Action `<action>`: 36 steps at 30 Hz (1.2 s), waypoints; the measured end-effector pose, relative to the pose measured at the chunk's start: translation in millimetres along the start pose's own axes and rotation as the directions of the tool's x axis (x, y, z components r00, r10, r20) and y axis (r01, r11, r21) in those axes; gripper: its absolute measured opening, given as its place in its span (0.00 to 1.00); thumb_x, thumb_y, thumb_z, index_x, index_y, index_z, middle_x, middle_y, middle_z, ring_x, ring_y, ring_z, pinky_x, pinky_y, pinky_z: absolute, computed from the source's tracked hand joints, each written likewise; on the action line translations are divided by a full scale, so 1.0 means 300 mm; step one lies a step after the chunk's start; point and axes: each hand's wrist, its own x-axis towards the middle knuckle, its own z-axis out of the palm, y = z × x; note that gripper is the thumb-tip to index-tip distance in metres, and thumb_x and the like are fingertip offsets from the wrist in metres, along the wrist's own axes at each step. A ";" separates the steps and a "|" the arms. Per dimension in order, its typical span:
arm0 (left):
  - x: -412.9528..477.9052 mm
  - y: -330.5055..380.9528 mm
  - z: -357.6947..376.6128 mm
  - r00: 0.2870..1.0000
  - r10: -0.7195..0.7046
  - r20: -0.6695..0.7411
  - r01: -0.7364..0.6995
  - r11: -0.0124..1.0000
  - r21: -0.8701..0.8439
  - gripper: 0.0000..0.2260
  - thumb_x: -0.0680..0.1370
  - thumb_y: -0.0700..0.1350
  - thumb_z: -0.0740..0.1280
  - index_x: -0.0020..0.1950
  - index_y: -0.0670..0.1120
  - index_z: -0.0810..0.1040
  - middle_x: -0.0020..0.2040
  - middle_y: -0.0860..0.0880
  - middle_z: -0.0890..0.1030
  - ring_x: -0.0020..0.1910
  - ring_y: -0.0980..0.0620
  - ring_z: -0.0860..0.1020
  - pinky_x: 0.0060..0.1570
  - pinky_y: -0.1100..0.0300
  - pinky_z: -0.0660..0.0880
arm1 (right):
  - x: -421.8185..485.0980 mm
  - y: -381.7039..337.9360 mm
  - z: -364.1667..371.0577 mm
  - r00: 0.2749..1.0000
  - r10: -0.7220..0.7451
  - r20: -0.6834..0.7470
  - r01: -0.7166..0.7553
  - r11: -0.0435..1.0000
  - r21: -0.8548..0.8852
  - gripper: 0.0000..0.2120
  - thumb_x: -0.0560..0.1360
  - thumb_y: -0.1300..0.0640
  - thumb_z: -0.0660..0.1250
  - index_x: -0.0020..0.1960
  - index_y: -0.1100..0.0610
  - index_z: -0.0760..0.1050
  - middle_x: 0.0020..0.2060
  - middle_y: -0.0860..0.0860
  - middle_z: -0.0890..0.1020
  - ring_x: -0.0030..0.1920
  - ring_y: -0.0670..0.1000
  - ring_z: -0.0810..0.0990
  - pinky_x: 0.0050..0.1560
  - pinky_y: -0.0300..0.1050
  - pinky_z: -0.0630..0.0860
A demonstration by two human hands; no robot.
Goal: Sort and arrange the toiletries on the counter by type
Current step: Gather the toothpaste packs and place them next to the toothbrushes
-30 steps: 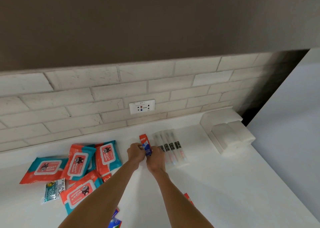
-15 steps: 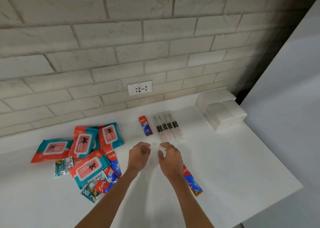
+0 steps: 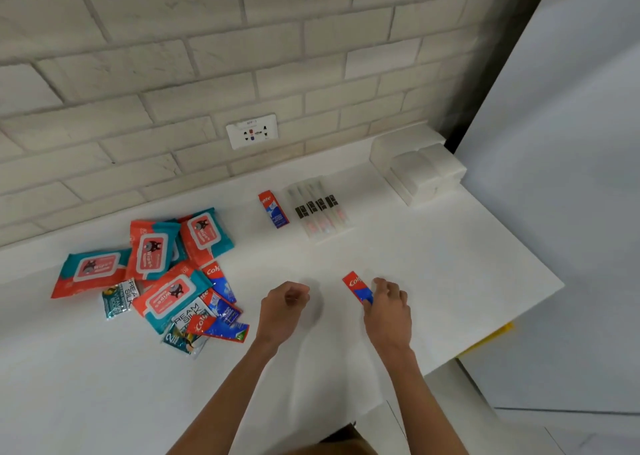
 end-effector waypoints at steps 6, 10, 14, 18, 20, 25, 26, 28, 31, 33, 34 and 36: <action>-0.076 -0.021 -0.007 0.997 -0.039 0.070 0.040 0.999 -0.017 0.08 0.79 0.38 0.71 0.50 0.51 0.85 0.45 0.56 0.87 0.44 0.59 0.84 0.50 0.61 0.82 | -0.042 -0.002 0.040 0.999 0.031 0.015 -0.032 0.998 0.056 0.22 0.80 0.61 0.73 0.72 0.59 0.73 0.60 0.60 0.80 0.58 0.60 0.78 0.57 0.53 0.79; -0.112 -0.051 0.002 0.990 0.085 0.116 -0.103 0.983 0.153 0.05 0.80 0.42 0.70 0.53 0.52 0.84 0.48 0.58 0.85 0.47 0.59 0.82 0.49 0.67 0.78 | -0.072 -0.042 0.074 0.999 -0.034 -0.012 0.035 0.995 0.088 0.22 0.78 0.62 0.75 0.71 0.57 0.76 0.57 0.59 0.81 0.53 0.59 0.78 0.52 0.53 0.80; -0.138 -0.085 0.011 0.949 0.258 0.181 -0.308 0.881 0.359 0.10 0.82 0.43 0.65 0.62 0.52 0.81 0.57 0.56 0.82 0.52 0.57 0.79 0.54 0.60 0.78 | -0.111 -0.110 0.145 0.989 -0.141 -0.039 0.145 0.978 0.148 0.17 0.77 0.65 0.76 0.64 0.57 0.79 0.51 0.57 0.81 0.47 0.57 0.77 0.47 0.52 0.80; -0.132 -0.089 0.015 0.891 0.395 0.225 -0.454 0.745 0.489 0.15 0.83 0.52 0.57 0.61 0.51 0.80 0.62 0.54 0.81 0.60 0.51 0.78 0.59 0.54 0.78 | -0.139 -0.200 0.172 0.977 -0.215 0.004 0.201 0.921 0.334 0.12 0.85 0.58 0.67 0.68 0.52 0.79 0.57 0.50 0.78 0.56 0.53 0.74 0.58 0.49 0.79; -0.114 -0.114 0.015 0.914 0.347 0.209 -0.403 0.729 0.552 0.21 0.82 0.58 0.55 0.68 0.52 0.77 0.68 0.54 0.79 0.67 0.51 0.75 0.62 0.51 0.78 | -0.150 -0.245 0.176 0.970 -0.242 0.013 0.215 0.884 0.416 0.09 0.84 0.55 0.64 0.60 0.46 0.81 0.56 0.48 0.78 0.58 0.52 0.77 0.59 0.48 0.78; -0.101 -0.156 -0.023 0.939 0.238 0.247 -0.343 0.644 0.684 0.28 0.83 0.62 0.49 0.81 0.53 0.63 0.81 0.54 0.65 0.81 0.47 0.60 0.77 0.46 0.65 | -0.114 -0.269 0.184 0.953 -0.291 0.083 0.204 0.823 0.530 0.20 0.80 0.70 0.67 0.65 0.53 0.83 0.55 0.48 0.81 0.51 0.44 0.82 0.60 0.34 0.79; -0.101 -0.160 -0.032 0.942 0.230 0.246 -0.336 0.631 0.699 0.27 0.84 0.61 0.51 0.82 0.53 0.62 0.82 0.53 0.63 0.82 0.46 0.58 0.77 0.45 0.64 | -0.107 -0.263 0.178 0.947 -0.303 0.106 0.196 0.805 0.560 0.20 0.80 0.71 0.67 0.66 0.53 0.83 0.55 0.49 0.82 0.52 0.44 0.83 0.60 0.36 0.80; -0.097 -0.163 -0.044 0.950 0.206 0.234 -0.312 0.620 0.720 0.28 0.84 0.62 0.55 0.82 0.54 0.59 0.83 0.53 0.60 0.83 0.45 0.56 0.78 0.44 0.60 | -0.105 -0.252 0.168 0.933 -0.342 0.112 0.222 0.792 0.569 0.19 0.80 0.69 0.67 0.66 0.52 0.83 0.56 0.50 0.84 0.53 0.46 0.84 0.60 0.42 0.82; -0.071 -0.166 -0.062 0.971 0.159 0.177 -0.238 0.638 0.732 0.31 0.83 0.63 0.58 0.83 0.53 0.56 0.83 0.52 0.58 0.83 0.45 0.53 0.78 0.43 0.57 | -0.115 -0.232 0.163 0.919 -0.388 0.075 0.311 0.827 0.468 0.16 0.83 0.64 0.67 0.67 0.53 0.81 0.61 0.49 0.84 0.61 0.47 0.81 0.64 0.44 0.80; -0.048 -0.169 -0.085 0.975 0.153 0.160 -0.221 0.636 0.739 0.31 0.84 0.61 0.58 0.83 0.52 0.55 0.83 0.51 0.58 0.83 0.44 0.54 0.78 0.42 0.58 | -0.120 -0.213 0.185 0.893 -0.450 0.008 0.418 0.836 0.355 0.15 0.83 0.61 0.68 0.69 0.53 0.80 0.67 0.49 0.82 0.69 0.50 0.78 0.71 0.49 0.77; -0.033 -0.168 -0.098 0.975 0.148 0.163 -0.220 0.629 0.746 0.30 0.84 0.60 0.58 0.84 0.52 0.55 0.84 0.51 0.57 0.83 0.44 0.53 0.78 0.42 0.59 | -0.115 -0.202 0.202 0.875 -0.484 -0.011 0.465 0.835 0.294 0.16 0.84 0.58 0.67 0.71 0.53 0.80 0.70 0.49 0.80 0.74 0.51 0.75 0.75 0.52 0.74; -0.001 -0.162 -0.125 0.979 0.121 0.165 -0.204 0.623 0.755 0.29 0.85 0.57 0.57 0.84 0.51 0.53 0.84 0.51 0.55 0.83 0.44 0.52 0.78 0.42 0.57 | -0.097 -0.187 0.235 0.844 -0.535 -0.024 0.530 0.828 0.181 0.19 0.86 0.53 0.63 0.76 0.51 0.75 0.78 0.49 0.74 0.81 0.52 0.67 0.82 0.56 0.64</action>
